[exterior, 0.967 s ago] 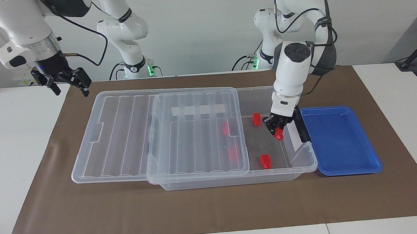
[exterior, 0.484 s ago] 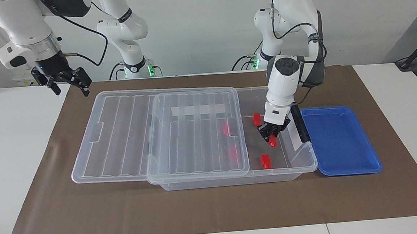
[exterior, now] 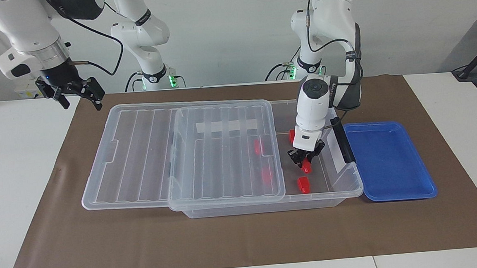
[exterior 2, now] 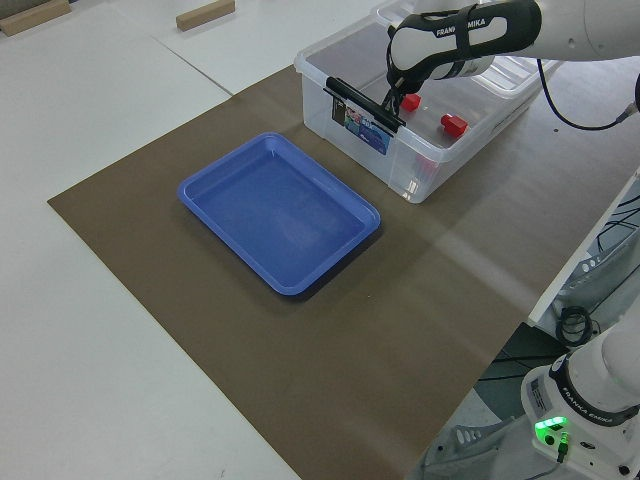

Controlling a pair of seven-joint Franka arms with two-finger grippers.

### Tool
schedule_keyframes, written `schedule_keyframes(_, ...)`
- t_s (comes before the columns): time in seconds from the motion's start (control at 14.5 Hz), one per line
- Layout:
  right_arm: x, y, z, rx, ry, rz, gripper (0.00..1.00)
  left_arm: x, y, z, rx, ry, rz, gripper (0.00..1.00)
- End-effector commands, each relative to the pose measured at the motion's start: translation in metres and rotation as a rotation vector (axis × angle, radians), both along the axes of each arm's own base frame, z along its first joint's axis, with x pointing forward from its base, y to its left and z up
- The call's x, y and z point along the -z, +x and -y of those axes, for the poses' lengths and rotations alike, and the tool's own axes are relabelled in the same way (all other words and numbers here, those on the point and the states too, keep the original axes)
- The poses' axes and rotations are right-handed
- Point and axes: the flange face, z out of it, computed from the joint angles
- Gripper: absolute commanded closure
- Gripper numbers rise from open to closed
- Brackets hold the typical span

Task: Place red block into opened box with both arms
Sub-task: 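Carry the red block with the left gripper into the open box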

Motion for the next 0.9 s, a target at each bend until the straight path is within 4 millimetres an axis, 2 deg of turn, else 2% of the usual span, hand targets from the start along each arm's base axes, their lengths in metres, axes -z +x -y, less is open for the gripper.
schedule_keyframes(0.0, 0.0, 0.0, -0.001, 0.018, 0.028, -0.004, 0.0, 0.013, -0.012, -0.002, 0.008, 0.009, 0.023, 1.0)
schedule_keyframes(0.21, 0.0, 0.0, -0.001, 0.018, 0.028, -0.006, 0.0, 0.015, -0.013, -0.003, 0.021, 0.02, 0.029, 1.0)
schedule_keyframes(0.28, 0.0, 0.0, -0.001, 0.018, 0.028, -0.006, 0.0, 0.015, -0.013, -0.003, 0.021, 0.02, 0.029, 0.83)
schedule_keyframes(0.41, 0.0, 0.0, -0.001, 0.02, 0.032, -0.004, 0.0, 0.014, -0.013, -0.003, 0.022, 0.023, 0.025, 0.28)
schedule_keyframes(0.48, 0.0, 0.001, -0.002, 0.025, 0.058, -0.001, 0.0, 0.013, -0.012, -0.002, 0.023, 0.024, 0.027, 0.04)
schedule_keyframes(0.55, 0.001, 0.001, -0.001, 0.028, 0.067, -0.002, 0.0, 0.012, -0.011, -0.004, 0.019, 0.025, 0.028, 0.0)
schedule_keyframes(0.69, 0.0, 0.0, -0.001, 0.028, 0.067, 0.001, 0.0, 0.011, -0.011, -0.003, 0.017, 0.031, 0.019, 0.0)
schedule_keyframes(0.83, 0.0, 0.0, -0.001, 0.027, 0.066, 0.001, 0.0, -0.001, -0.007, -0.001, -0.028, 0.04, 0.005, 0.0)
